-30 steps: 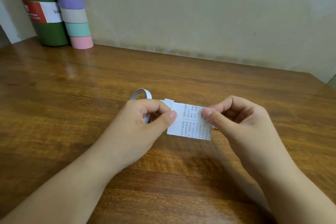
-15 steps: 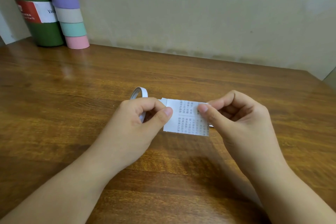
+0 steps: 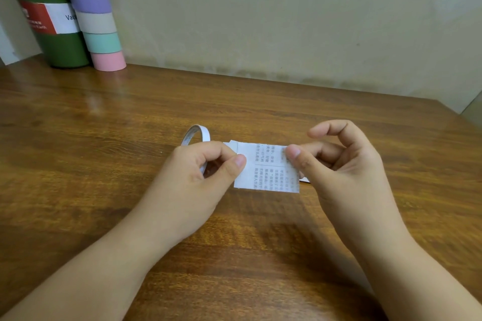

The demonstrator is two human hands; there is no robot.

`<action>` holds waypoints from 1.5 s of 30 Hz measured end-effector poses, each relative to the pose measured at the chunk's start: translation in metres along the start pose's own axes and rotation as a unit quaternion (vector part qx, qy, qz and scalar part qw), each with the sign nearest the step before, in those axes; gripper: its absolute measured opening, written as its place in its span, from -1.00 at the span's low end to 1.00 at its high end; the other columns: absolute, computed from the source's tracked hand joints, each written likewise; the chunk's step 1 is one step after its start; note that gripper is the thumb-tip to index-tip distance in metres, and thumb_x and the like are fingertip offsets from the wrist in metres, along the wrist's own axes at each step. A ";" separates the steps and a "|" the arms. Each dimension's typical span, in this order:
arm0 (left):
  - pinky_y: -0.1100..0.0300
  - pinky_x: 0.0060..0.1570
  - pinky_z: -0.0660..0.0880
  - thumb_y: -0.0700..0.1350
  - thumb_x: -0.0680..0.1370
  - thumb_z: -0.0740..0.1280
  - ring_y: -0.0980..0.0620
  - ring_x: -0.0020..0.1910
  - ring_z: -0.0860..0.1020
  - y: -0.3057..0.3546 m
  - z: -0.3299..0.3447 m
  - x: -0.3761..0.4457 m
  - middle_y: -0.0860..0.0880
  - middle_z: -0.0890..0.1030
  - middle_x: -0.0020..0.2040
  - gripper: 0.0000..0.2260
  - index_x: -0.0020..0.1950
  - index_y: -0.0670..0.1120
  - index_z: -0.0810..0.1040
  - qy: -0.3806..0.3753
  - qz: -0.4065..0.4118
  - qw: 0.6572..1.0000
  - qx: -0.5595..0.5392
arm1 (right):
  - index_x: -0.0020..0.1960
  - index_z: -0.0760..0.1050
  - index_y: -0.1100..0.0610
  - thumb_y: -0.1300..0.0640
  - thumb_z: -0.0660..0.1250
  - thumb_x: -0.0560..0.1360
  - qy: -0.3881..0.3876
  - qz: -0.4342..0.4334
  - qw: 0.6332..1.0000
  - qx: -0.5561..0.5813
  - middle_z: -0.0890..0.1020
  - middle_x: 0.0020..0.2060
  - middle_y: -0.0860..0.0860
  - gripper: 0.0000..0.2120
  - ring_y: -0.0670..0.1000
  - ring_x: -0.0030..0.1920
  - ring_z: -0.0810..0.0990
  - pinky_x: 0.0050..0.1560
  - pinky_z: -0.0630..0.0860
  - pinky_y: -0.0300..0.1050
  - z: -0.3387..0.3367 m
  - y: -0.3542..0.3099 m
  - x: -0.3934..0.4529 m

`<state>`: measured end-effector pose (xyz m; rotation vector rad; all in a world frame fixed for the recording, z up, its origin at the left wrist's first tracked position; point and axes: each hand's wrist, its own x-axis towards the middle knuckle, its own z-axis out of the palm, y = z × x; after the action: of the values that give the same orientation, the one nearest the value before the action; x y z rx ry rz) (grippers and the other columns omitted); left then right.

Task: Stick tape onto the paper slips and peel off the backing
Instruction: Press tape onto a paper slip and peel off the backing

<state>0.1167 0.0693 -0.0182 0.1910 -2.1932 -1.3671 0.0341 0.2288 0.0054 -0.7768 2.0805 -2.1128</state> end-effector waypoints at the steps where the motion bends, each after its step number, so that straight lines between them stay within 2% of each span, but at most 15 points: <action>1: 0.40 -0.37 0.31 -0.03 0.53 0.34 0.11 -0.42 0.35 -0.001 0.000 0.000 0.08 0.45 -0.44 -0.81 -0.28 -0.02 0.57 0.007 0.003 1.000 0.021 | -0.09 0.40 0.09 0.28 0.41 0.42 0.002 0.004 1.000 -0.001 0.62 -0.43 0.00 -0.79 -0.12 -0.34 0.58 -0.27 0.49 -0.33 0.000 0.000 0.001; 3: 0.41 -0.28 0.38 -0.16 0.52 0.32 0.07 -0.30 0.45 0.000 -0.001 0.001 0.09 0.56 -0.24 -0.84 -0.12 0.10 0.61 0.017 0.022 0.998 0.058 | -0.08 0.43 0.11 0.27 0.41 0.43 0.006 0.022 1.000 -0.006 0.60 -0.46 0.00 -0.82 -0.13 -0.38 0.57 -0.29 0.49 -0.31 -0.002 0.001 0.002; 6: 0.47 -0.21 0.34 -0.31 0.42 0.40 0.11 -0.23 0.41 0.000 -0.003 0.001 0.19 0.47 -0.05 -0.54 0.12 0.23 0.56 -0.001 0.058 0.995 0.083 | -0.08 0.47 0.16 0.26 0.42 0.42 0.002 0.068 0.998 -0.006 0.55 -0.48 0.01 -0.85 -0.12 -0.44 0.53 -0.33 0.45 -0.29 -0.005 0.005 0.005; 8: 0.47 -0.18 0.33 -0.18 0.35 0.45 0.17 -0.17 0.42 0.000 -0.002 0.000 0.24 0.44 -0.01 -0.62 0.05 0.24 0.60 -0.014 0.076 0.994 0.073 | -0.12 0.49 0.19 0.28 0.42 0.42 -0.017 0.100 0.995 0.007 0.55 -0.49 0.02 -0.89 -0.11 -0.48 0.52 -0.39 0.43 -0.31 -0.005 0.005 0.005; 10: 0.46 -0.18 0.33 0.03 0.34 0.42 0.20 -0.18 0.44 -0.001 -0.002 0.001 0.19 0.48 -0.06 -0.86 -0.13 0.10 0.64 -0.012 0.080 0.996 0.045 | -0.16 0.50 0.22 0.29 0.36 0.46 -0.035 0.121 0.992 0.018 0.55 -0.49 0.03 -0.95 -0.11 -0.51 0.47 -0.45 0.40 -0.32 -0.003 0.007 0.004; 12: 0.40 -0.24 0.32 0.11 0.36 0.39 0.16 -0.28 0.42 -0.004 -0.002 0.002 0.07 0.51 -0.21 -0.80 -0.29 -0.02 0.59 -0.003 0.058 0.998 0.001 | -0.21 0.50 0.23 0.11 0.30 0.52 -0.046 0.125 0.991 -0.010 0.52 -0.47 -0.02 -0.79 -0.08 -0.46 0.40 -0.40 0.36 -0.28 -0.001 0.009 0.004; 14: 0.26 -0.25 0.30 0.15 0.35 0.38 0.01 -0.31 0.37 -0.006 -0.004 0.004 -0.08 0.46 -0.32 -0.74 -0.32 -0.04 0.55 0.008 0.018 0.999 -0.045 | -0.27 0.48 0.21 -0.17 0.23 0.46 -0.059 0.111 0.992 -0.032 0.48 -0.44 -0.11 -0.57 -0.06 -0.38 0.36 -0.29 0.34 -0.22 -0.001 0.007 0.004; 16: 0.13 -0.21 0.29 0.19 0.32 0.35 -0.02 -0.29 0.35 -0.007 -0.004 0.004 -0.17 0.43 -0.33 -0.68 -0.30 -0.07 0.56 0.007 -0.012 0.998 -0.069 | -0.27 0.55 0.10 -0.28 0.22 0.34 -0.078 0.089 0.992 -0.048 0.47 -0.42 -0.13 -0.57 -0.10 -0.35 0.39 -0.23 0.36 -0.24 0.000 0.003 0.001; 19: 0.05 -0.15 0.33 0.19 0.33 0.35 -0.04 -0.26 0.38 -0.006 -0.003 0.003 -0.26 0.47 -0.30 -0.62 -0.25 -0.15 0.56 -0.021 -0.028 0.996 -0.086 | -0.32 0.57 0.04 -0.22 0.29 0.28 -0.101 0.040 0.990 -0.085 0.46 -0.47 -0.13 -0.68 -0.17 -0.39 0.40 -0.33 0.33 -0.39 0.003 -0.001 -0.003; 24: 0.10 -0.23 0.27 0.14 0.40 0.33 0.00 -0.29 0.32 -0.005 -0.003 0.002 -0.09 0.39 -0.33 -0.62 -0.26 -0.21 0.51 -0.032 -0.029 0.996 -0.077 | -0.30 0.47 0.21 -0.15 0.31 0.34 -0.080 -0.008 0.989 -0.126 0.43 -0.43 0.03 -0.61 -0.04 -0.37 0.36 -0.37 0.28 -0.26 0.002 0.003 -0.003; 30: 0.21 -0.34 0.21 0.07 0.44 0.31 0.06 -0.34 0.27 -0.003 -0.001 0.002 -0.04 0.32 -0.38 -0.68 -0.28 -0.20 0.49 -0.005 -0.016 0.999 -0.049 | -0.34 0.44 0.24 -0.01 0.34 0.46 -0.067 -0.012 0.989 -0.128 0.39 -0.48 -0.01 -0.65 -0.10 -0.44 0.31 -0.43 0.24 -0.31 0.004 0.007 -0.001; 35: 0.31 -0.42 0.19 0.07 0.44 0.30 0.12 -0.41 0.24 -0.003 -0.002 0.002 0.05 0.30 -0.44 -0.70 -0.31 -0.16 0.49 -0.005 -0.011 1.000 -0.023 | -0.36 0.42 0.24 0.01 0.33 0.48 -0.068 -0.011 0.987 -0.142 0.36 -0.49 -0.01 -0.63 -0.11 -0.46 0.27 -0.46 0.21 -0.32 0.004 0.008 -0.001; 39: 0.35 -0.44 0.24 0.02 0.45 0.38 0.15 -0.45 0.30 -0.001 -0.001 0.001 0.02 0.39 -0.44 -0.82 -0.30 -0.04 0.58 -0.009 -0.033 0.999 0.027 | -0.39 0.39 0.18 -0.03 0.33 0.48 -0.109 0.030 0.966 -0.232 0.33 -0.55 -0.09 -0.61 -0.12 -0.51 0.26 -0.50 0.19 -0.30 -0.001 0.012 0.002; 41: 0.35 -0.42 0.28 0.05 0.40 0.36 0.16 -0.46 0.34 -0.003 0.001 0.000 0.09 0.40 -0.48 -0.84 -0.31 -0.01 0.58 -0.036 -0.037 0.994 0.093 | -0.46 0.34 0.11 -0.03 0.34 0.49 -0.142 0.061 0.944 -0.292 0.31 -0.61 -0.13 -0.59 -0.14 -0.57 0.24 -0.54 0.19 -0.33 -0.003 0.015 0.003; 45: 0.37 -0.20 0.31 0.05 0.45 0.36 0.23 -0.19 0.42 -0.013 0.006 -0.003 0.14 0.50 -0.29 -0.82 -0.32 0.04 0.48 -0.152 0.008 0.952 0.266 | -0.38 0.38 0.07 -0.05 0.33 0.47 -0.185 0.050 0.878 -0.439 0.40 -0.53 -0.11 -0.67 -0.13 -0.49 0.34 -0.48 0.27 -0.31 -0.003 0.021 0.001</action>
<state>0.1143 0.0690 -0.0330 0.1649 -2.7823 -0.8041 0.0257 0.2290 -0.0144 -0.9933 2.6991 -0.7715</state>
